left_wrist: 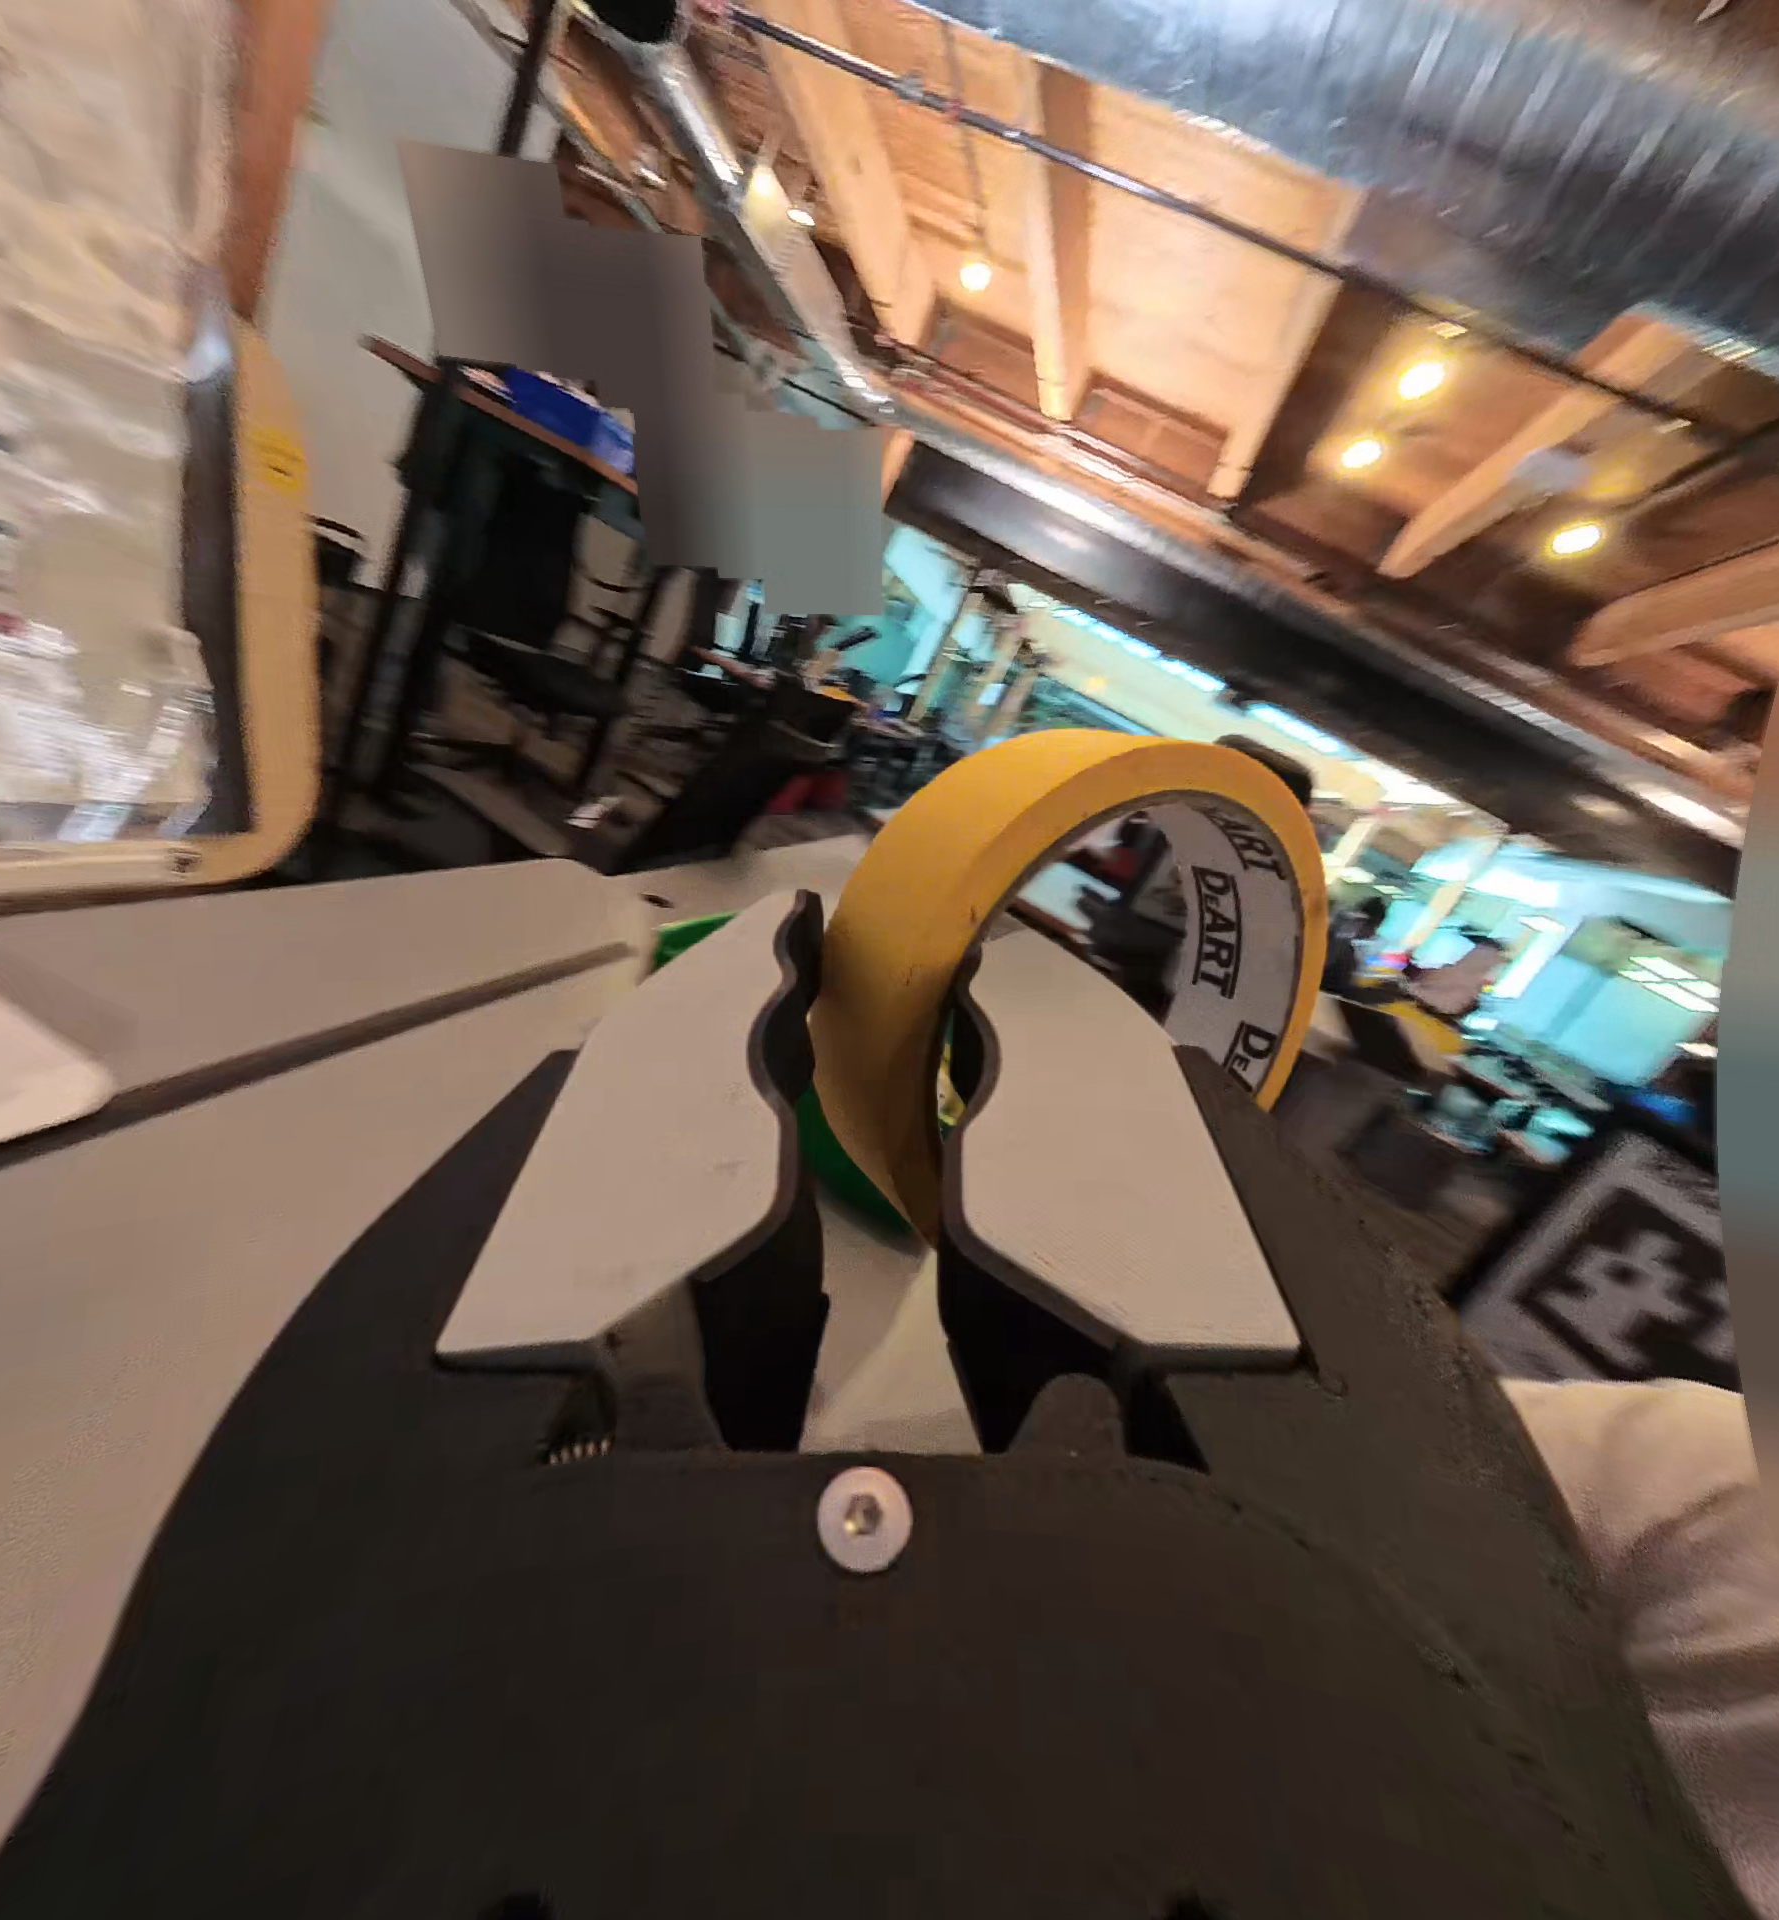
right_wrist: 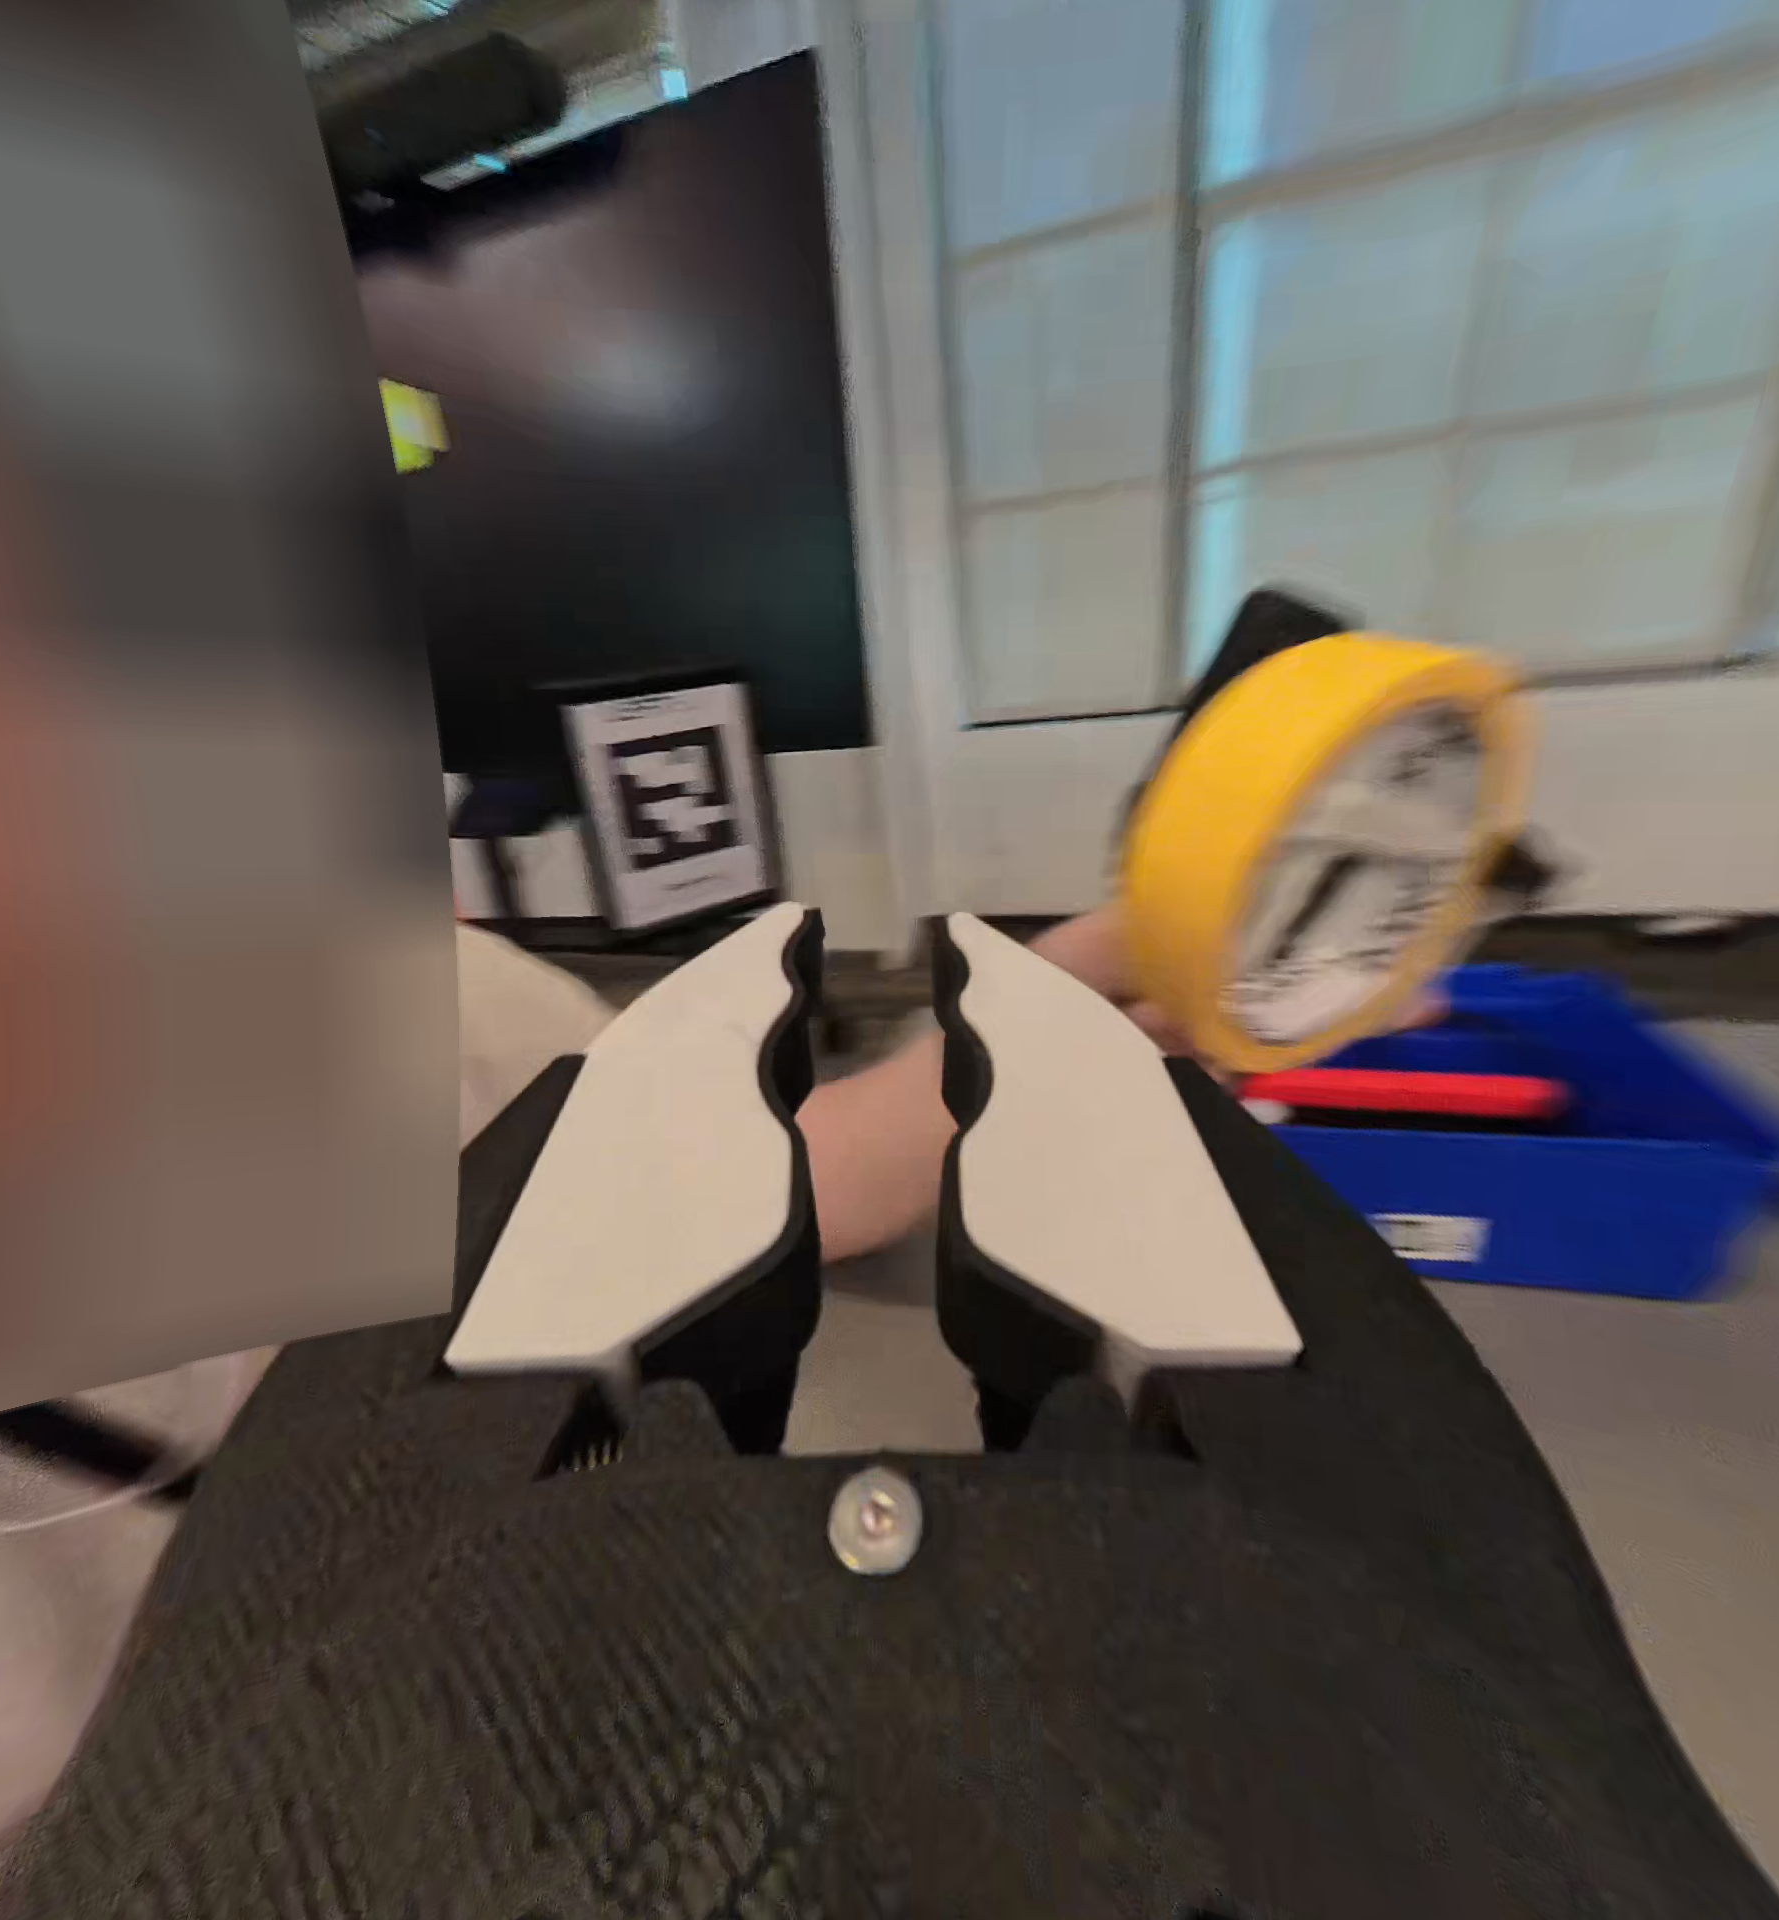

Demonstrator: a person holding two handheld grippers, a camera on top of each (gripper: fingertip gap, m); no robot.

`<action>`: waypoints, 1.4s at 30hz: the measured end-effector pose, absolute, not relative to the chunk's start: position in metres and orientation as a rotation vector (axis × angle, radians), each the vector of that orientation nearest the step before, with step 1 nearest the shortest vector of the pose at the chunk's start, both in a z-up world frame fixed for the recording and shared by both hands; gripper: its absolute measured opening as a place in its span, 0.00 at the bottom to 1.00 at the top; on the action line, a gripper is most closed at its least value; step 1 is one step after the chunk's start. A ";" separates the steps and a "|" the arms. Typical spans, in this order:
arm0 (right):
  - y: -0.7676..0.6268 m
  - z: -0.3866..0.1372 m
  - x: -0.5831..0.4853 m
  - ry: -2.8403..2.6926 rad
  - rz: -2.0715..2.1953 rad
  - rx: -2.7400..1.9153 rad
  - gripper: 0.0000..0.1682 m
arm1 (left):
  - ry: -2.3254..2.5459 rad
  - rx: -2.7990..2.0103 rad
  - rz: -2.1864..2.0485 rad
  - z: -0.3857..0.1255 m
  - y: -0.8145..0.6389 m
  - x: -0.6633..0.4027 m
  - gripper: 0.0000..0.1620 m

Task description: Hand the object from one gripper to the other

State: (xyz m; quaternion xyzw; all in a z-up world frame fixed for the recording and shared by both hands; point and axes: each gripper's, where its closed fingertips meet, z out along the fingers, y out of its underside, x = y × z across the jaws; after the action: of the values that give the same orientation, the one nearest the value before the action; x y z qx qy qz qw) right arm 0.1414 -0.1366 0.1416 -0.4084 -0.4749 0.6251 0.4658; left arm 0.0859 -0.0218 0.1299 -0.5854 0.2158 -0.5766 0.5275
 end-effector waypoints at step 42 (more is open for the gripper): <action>-0.028 0.118 0.169 0.016 2.439 -1.088 0.06 | 1.025 -1.068 0.257 0.071 -0.013 0.145 0.21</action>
State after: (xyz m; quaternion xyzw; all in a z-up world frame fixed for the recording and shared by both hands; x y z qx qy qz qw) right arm 0.1689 -0.0285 0.1178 -0.3962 0.0058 0.8880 0.2332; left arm 0.1448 -0.0132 0.0705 -0.4853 0.4657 0.1166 0.7308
